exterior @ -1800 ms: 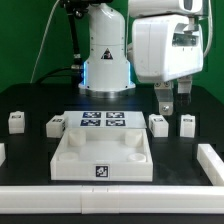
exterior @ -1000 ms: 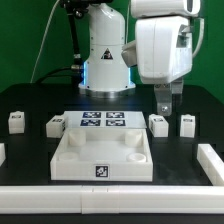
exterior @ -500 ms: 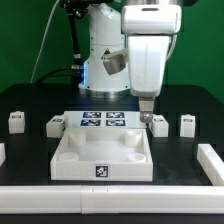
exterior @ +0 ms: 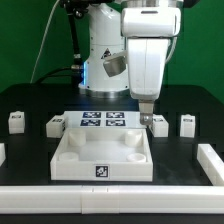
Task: Assemble one leg
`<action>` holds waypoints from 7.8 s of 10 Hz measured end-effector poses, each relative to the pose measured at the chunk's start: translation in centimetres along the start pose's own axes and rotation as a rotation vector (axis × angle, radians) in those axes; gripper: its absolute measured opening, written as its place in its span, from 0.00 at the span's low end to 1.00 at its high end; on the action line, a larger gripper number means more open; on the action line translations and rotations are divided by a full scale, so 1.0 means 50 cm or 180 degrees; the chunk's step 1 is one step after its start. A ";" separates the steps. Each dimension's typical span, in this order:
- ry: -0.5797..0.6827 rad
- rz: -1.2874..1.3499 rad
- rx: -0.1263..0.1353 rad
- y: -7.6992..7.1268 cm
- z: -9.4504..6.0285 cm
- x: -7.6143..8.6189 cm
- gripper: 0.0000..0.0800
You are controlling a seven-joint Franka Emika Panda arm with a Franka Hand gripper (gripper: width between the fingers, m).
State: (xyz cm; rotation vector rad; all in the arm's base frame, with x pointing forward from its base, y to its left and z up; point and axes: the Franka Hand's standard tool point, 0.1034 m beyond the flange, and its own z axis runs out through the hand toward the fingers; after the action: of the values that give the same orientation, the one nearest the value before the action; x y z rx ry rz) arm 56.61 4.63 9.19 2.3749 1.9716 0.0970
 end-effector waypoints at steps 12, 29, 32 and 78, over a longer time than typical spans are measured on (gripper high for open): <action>-0.0065 -0.0369 0.0403 -0.202 0.106 -0.156 0.81; -0.0024 -0.0343 0.0413 -0.223 0.149 -0.184 0.07; -0.0024 -0.0343 0.0411 -0.223 0.149 -0.184 0.07; 0.0021 0.2821 0.0216 -0.255 0.060 0.049 0.81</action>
Offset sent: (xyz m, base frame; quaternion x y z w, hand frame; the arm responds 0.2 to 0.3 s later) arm -0.0613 -0.0409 -0.0222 0.0601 -0.0801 0.0207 0.9948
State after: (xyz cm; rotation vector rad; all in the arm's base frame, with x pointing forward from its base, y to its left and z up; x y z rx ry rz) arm 44.84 9.37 5.22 3.0750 0.7868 0.0674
